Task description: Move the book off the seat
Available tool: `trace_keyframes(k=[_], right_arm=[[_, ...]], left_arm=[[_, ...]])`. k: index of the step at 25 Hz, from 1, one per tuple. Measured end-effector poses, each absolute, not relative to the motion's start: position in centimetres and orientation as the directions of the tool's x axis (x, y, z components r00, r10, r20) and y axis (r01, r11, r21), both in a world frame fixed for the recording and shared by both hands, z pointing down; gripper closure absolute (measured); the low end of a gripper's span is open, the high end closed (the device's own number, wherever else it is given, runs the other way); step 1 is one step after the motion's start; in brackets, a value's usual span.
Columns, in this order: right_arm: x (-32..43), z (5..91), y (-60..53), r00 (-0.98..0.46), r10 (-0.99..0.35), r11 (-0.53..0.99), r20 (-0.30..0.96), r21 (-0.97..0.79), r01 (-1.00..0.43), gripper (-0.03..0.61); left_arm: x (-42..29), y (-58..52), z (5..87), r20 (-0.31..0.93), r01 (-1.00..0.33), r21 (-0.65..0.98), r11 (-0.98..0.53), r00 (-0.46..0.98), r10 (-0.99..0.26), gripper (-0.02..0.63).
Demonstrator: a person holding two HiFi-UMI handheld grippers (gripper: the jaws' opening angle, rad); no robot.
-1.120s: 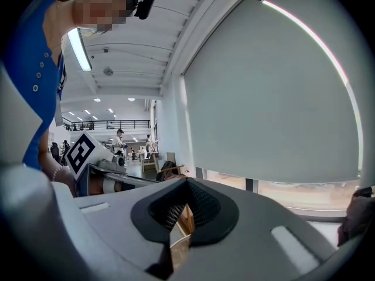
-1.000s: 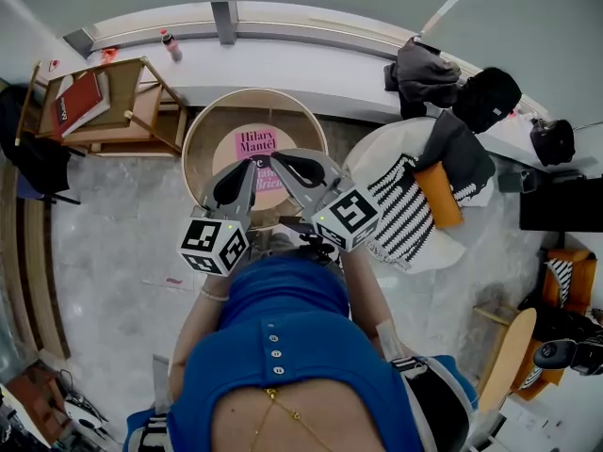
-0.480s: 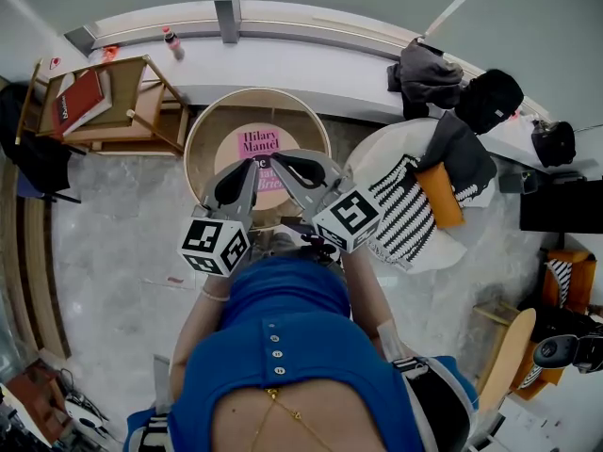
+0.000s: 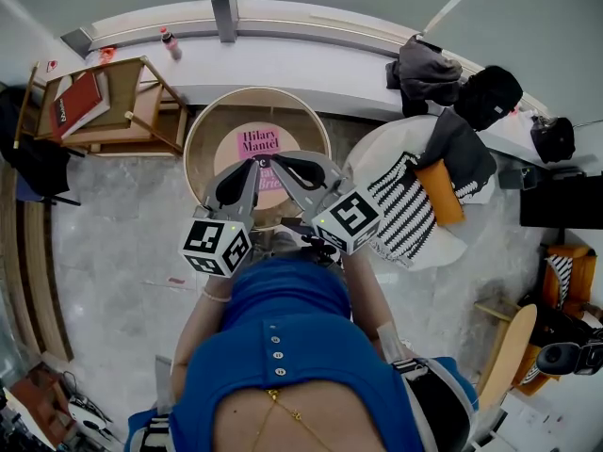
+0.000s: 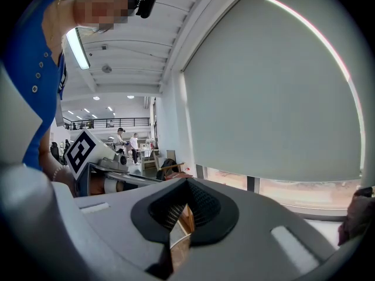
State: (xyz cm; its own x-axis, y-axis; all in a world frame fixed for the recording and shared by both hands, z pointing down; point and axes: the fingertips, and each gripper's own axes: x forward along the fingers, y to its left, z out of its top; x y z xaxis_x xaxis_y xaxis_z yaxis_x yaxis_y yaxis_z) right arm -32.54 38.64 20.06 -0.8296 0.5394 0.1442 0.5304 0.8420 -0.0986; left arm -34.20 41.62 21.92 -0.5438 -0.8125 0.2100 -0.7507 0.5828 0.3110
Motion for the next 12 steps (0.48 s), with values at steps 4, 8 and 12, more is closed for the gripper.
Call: trace_keyframes(k=[4, 8, 12], right_arm=[[-32.71, 20.14, 38.73, -0.829, 0.540, 0.842, 0.143, -0.101, 0.530, 0.580], [-33.03, 20.09, 38.70, -0.831, 0.538, 0.843, 0.141, -0.108, 0.527, 0.579], [-33.22, 20.13, 38.89, -0.826, 0.545, 0.838, 0.144, -0.117, 0.532, 0.580]], left_arm=[[-34.37, 41.59, 21.98, 0.209, -0.751, 0.314, 0.581, -0.542, -0.814, 0.612], [-34.73, 41.64, 22.00, 0.208, -0.751, 0.317, 0.579, -0.540, -0.815, 0.612], [-34.94, 41.73, 21.99, 0.209, -0.751, 0.320, 0.577, -0.538, -0.817, 0.612]])
